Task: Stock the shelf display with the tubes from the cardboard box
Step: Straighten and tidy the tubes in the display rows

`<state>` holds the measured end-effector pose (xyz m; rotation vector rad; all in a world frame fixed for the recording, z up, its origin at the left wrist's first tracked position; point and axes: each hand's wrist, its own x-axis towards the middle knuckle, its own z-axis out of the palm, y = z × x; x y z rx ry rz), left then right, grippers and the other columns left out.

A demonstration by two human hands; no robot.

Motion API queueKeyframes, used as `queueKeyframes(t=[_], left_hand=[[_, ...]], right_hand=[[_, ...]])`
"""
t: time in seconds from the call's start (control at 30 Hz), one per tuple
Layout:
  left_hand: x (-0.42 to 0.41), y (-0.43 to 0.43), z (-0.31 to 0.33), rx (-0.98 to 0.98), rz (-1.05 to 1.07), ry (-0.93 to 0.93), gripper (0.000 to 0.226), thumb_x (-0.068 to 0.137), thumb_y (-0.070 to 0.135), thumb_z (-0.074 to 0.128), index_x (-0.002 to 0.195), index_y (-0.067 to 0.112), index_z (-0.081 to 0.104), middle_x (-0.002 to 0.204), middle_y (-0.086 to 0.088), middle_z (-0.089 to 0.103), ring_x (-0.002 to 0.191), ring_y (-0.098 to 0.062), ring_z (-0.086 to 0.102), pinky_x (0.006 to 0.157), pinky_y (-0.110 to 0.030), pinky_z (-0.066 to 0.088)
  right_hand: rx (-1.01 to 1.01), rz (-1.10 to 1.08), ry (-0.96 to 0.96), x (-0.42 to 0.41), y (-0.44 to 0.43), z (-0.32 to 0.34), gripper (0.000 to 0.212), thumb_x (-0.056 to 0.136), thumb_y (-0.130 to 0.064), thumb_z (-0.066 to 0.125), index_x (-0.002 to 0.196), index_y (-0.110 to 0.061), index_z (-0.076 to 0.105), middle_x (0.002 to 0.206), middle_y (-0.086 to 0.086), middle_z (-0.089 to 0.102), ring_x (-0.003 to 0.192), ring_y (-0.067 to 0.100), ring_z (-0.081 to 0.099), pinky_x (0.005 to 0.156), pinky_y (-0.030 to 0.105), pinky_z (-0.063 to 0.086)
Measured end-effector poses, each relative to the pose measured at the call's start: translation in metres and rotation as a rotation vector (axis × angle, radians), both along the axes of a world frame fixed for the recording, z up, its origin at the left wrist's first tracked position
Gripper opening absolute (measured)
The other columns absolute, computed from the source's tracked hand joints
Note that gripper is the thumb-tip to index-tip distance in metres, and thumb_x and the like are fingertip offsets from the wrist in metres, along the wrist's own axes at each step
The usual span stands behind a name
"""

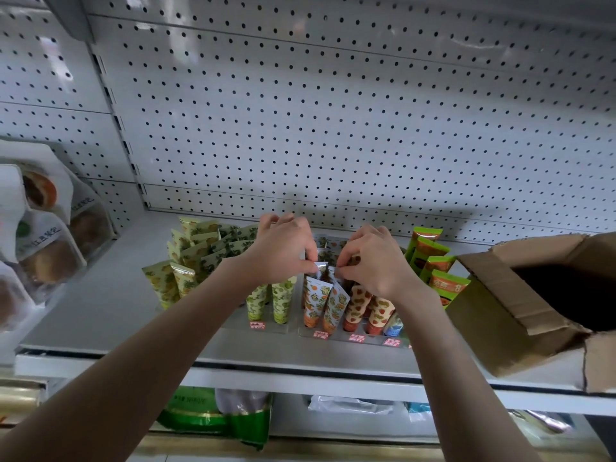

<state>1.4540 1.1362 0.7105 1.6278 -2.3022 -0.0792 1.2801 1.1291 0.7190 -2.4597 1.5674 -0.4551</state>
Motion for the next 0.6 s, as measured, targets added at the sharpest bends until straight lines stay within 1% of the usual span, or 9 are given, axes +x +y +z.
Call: queueKeyframes(t=[0.13, 0.23, 0.3, 0.4, 0.47, 0.53, 0.6], left_hand=[[0.001, 0.003, 0.002, -0.009, 0.001, 0.037, 0.018, 0.081, 0.041, 0.065, 0.09, 0.026, 0.072, 0.102, 0.012, 0.045, 0.106, -0.009, 0.036, 0.097, -0.03, 0.009], [0.004, 0.008, 0.005, -0.017, -0.006, 0.076, 0.017, 0.084, 0.04, 0.063, 0.092, 0.028, 0.072, 0.101, 0.014, 0.045, 0.107, -0.009, 0.037, 0.094, -0.029, 0.01], [0.005, 0.013, 0.007, -0.011, -0.02, 0.119, 0.016, 0.084, 0.041, 0.062, 0.091, 0.03, 0.072, 0.101, 0.014, 0.047, 0.107, -0.009, 0.038, 0.093, -0.03, 0.011], [0.007, 0.02, 0.008, 0.014, -0.053, 0.171, 0.014, 0.081, 0.043, 0.065, 0.086, 0.031, 0.073, 0.1, 0.015, 0.048, 0.104, -0.007, 0.038, 0.093, -0.031, 0.013], [0.006, 0.024, 0.006, 0.025, -0.072, 0.153, 0.016, 0.078, 0.045, 0.067, 0.085, 0.032, 0.073, 0.102, 0.014, 0.048, 0.103, -0.006, 0.036, 0.093, -0.029, 0.011], [0.004, 0.026, 0.004, 0.027, -0.075, 0.112, 0.018, 0.076, 0.048, 0.068, 0.084, 0.032, 0.071, 0.103, 0.014, 0.047, 0.104, -0.005, 0.034, 0.094, -0.028, 0.009], [0.002, 0.028, 0.002, 0.022, -0.069, 0.084, 0.017, 0.076, 0.048, 0.068, 0.084, 0.033, 0.071, 0.104, 0.014, 0.045, 0.107, -0.005, 0.034, 0.096, -0.029, 0.008]], right_hand=[[0.009, -0.006, -0.03, -0.001, 0.003, 0.003, 0.007, 0.08, -0.028, 0.071, 0.085, -0.023, 0.073, 0.104, -0.001, 0.05, 0.098, 0.014, 0.031, 0.079, 0.024, 0.022], [0.005, -0.013, -0.081, -0.004, 0.007, 0.006, 0.008, 0.081, -0.029, 0.07, 0.086, -0.023, 0.072, 0.107, 0.0, 0.051, 0.102, 0.015, 0.032, 0.081, 0.025, 0.023], [0.003, -0.013, -0.128, -0.006, 0.012, 0.008, 0.01, 0.081, -0.03, 0.069, 0.086, -0.022, 0.072, 0.107, 0.001, 0.052, 0.104, 0.016, 0.033, 0.081, 0.026, 0.022], [0.004, 0.006, -0.17, -0.009, 0.02, 0.01, 0.013, 0.08, -0.033, 0.07, 0.084, -0.02, 0.074, 0.104, -0.001, 0.051, 0.101, 0.012, 0.033, 0.079, 0.023, 0.019], [0.017, 0.017, -0.168, -0.011, 0.026, 0.011, 0.014, 0.077, -0.036, 0.073, 0.08, -0.023, 0.074, 0.104, -0.002, 0.05, 0.104, 0.014, 0.034, 0.083, 0.026, 0.023], [0.048, 0.017, -0.147, -0.011, 0.031, 0.011, 0.015, 0.073, -0.04, 0.075, 0.078, -0.026, 0.074, 0.105, -0.003, 0.047, 0.104, 0.014, 0.032, 0.089, 0.031, 0.028], [0.06, 0.019, -0.111, -0.011, 0.035, 0.011, 0.016, 0.071, -0.042, 0.076, 0.078, -0.027, 0.073, 0.106, -0.006, 0.045, 0.103, 0.013, 0.029, 0.093, 0.034, 0.028]])
